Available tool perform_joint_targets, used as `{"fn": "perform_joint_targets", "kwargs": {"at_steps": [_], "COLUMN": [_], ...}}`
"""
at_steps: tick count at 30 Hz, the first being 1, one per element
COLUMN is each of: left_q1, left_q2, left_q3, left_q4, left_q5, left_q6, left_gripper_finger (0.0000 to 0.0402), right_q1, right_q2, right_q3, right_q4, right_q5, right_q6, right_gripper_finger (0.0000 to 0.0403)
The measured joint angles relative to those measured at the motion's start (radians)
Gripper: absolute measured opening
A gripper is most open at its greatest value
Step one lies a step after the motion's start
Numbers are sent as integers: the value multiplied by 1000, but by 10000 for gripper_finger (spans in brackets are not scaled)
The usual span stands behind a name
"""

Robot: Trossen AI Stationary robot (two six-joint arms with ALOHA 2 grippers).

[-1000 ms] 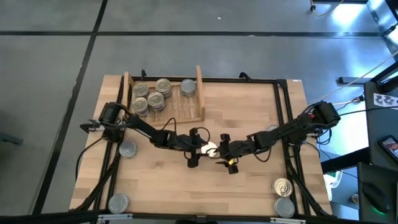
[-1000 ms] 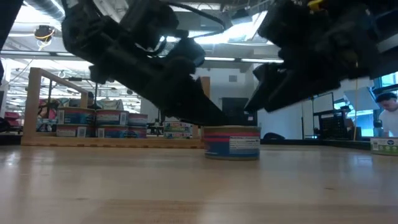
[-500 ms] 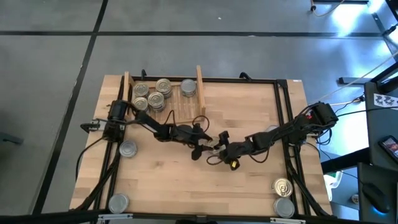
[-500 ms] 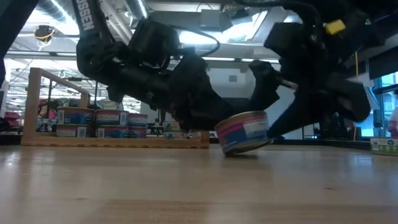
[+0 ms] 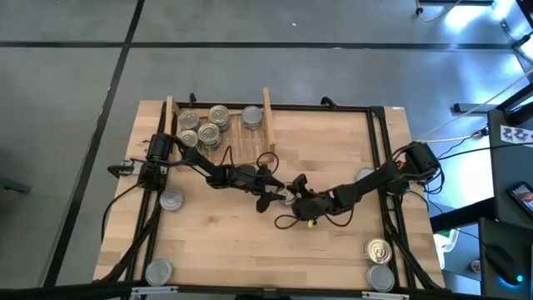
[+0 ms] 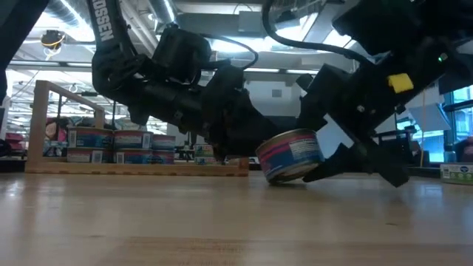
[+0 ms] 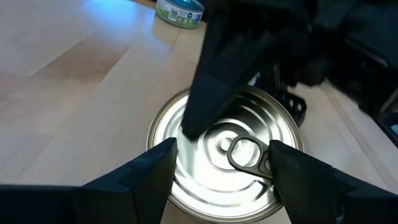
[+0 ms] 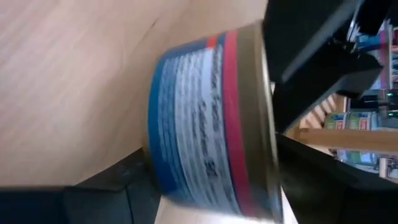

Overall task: Stack canned seafood by type on shelf
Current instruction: Put the blue tuna can on the shelf

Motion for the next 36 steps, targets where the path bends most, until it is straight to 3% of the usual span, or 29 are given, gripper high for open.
{"fn": "perform_joint_targets", "kwargs": {"at_steps": [6,12,16,18,22,28,36], "left_q1": [-11,-43,-88,-111,-172,-239,-242], "left_q2": [3,-44,-149,-209,-284,-297,-297], "left_q3": [-5,-9,-13,-6,6,9,10], "left_q4": [55,58,-14,-81,-210,-194,-187], "left_q5": [-4,-13,-20,-71,-229,-408,-422], "left_q6": [-21,39,139,199,350,542,551], "left_gripper_finger": [255,255,255,255,255,255,255], "right_q1": [25,108,152,157,150,107,45], "right_q2": [-9,-49,-137,-186,-283,-312,-299], "right_q3": [8,13,12,12,11,11,8], "right_q4": [-33,-128,-258,-320,-323,-174,-91], "right_q5": [22,59,93,91,-6,-173,-198], "right_q6": [25,107,267,365,515,555,548], "right_gripper_finger": [195,187,187,187,187,187,187]}}
